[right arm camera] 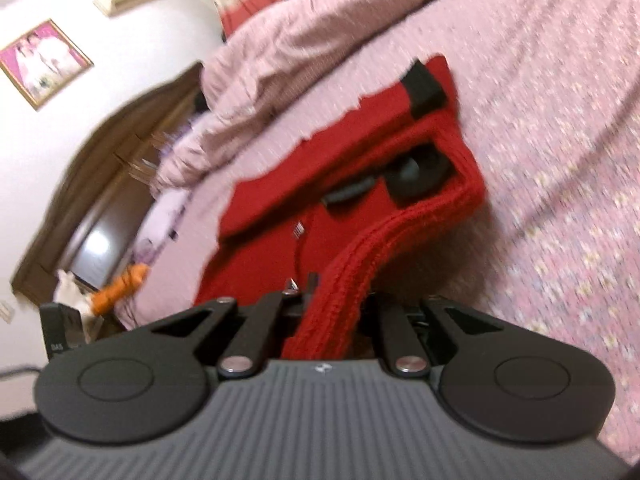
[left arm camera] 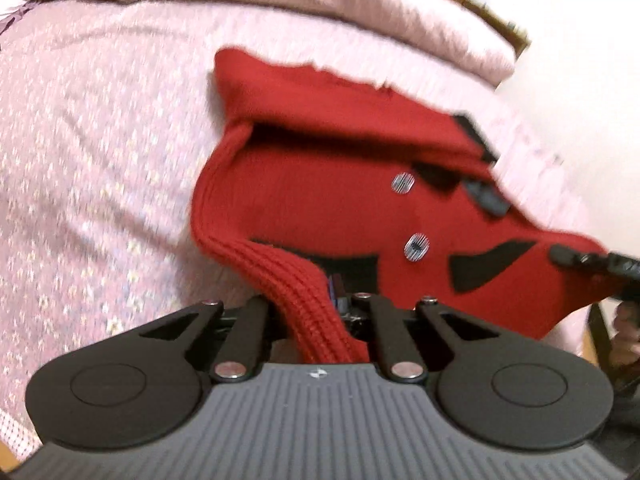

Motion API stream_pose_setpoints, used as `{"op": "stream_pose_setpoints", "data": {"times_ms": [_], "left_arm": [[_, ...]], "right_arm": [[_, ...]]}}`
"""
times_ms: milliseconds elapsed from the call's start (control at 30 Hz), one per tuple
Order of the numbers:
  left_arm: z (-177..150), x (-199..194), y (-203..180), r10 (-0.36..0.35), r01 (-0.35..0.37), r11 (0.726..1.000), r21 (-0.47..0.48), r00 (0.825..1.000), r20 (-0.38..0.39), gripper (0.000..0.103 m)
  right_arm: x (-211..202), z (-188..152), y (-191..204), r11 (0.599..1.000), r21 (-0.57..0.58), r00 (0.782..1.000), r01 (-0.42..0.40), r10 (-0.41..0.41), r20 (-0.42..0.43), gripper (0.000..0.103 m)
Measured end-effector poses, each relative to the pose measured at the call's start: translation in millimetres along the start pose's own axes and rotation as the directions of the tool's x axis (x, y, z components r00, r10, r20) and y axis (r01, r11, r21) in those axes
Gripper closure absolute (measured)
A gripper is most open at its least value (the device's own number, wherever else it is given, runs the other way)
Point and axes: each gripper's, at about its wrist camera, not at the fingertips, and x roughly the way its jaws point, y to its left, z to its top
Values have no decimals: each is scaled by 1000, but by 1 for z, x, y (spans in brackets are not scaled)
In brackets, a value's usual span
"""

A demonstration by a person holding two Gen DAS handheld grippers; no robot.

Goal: Fold small clothes
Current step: 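Close the left gripper on the red hem while the right gripper grasps it too, then lift the hem with both grippers and fold it toward the collar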

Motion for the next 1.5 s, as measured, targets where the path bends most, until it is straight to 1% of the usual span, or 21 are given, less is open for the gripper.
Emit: {"op": "stream_pose_setpoints", "data": {"times_ms": [133, 300, 500, 667, 800, 900, 1033, 1167, 1200, 1267, 1333, 1433, 1500], "left_arm": [[18, -8, -8, -28, 29, 999, -23, 998, 55, 92], [43, -11, -11, -20, 27, 998, -56, 993, 112, 92], [78, -16, -12, -10, 24, 997, -76, 982, 188, 92], [110, -18, -10, 17, 11, 993, -118, 971, 240, 92], [133, -10, -5, 45, -7, 989, -147, 966, 256, 92], [151, 2, -4, 69, -31, 989, -142, 962, 266, 92], [180, 29, 3, 99, -64, 988, -142, 962, 253, 92], [206, 64, 14, 180, -150, 979, -135, 953, 245, 92], [211, 73, 18, 191, -162, 978, -133, 952, 239, 92], [221, 97, 28, 198, -172, 975, -138, 958, 207, 92], [228, 119, 34, 216, -194, 972, -136, 960, 177, 92], [230, 148, 39, 264, -251, 963, -96, 952, 153, 92], [228, 163, 45, 281, -272, 959, -85, 951, 129, 92]], "right_arm": [[-1, 12, 3, 999, 20, 998, -41, 40, 51, 93], [2, 33, 8, 998, 26, 992, -63, 60, 111, 93], [9, 61, 9, 995, 45, 980, -89, 80, 180, 93], [15, 86, 7, 992, 58, 966, -114, 98, 239, 93], [26, 106, 5, 992, 54, 958, -112, 94, 269, 93], [39, 121, 2, 993, 61, 956, -103, 82, 281, 93], [61, 140, -5, 993, 78, 956, -92, 66, 285, 93], [83, 158, -12, 996, 71, 958, -50, 27, 286, 93], [89, 160, -15, 997, 69, 958, -39, 18, 286, 93], [102, 166, -22, 997, 75, 960, -20, -2, 279, 93], [121, 170, -32, 997, 83, 965, 5, -26, 261, 93], [147, 170, -45, 993, 91, 966, 73, -93, 241, 93], [162, 166, -57, 986, 126, 965, 109, -135, 225, 92]]}}
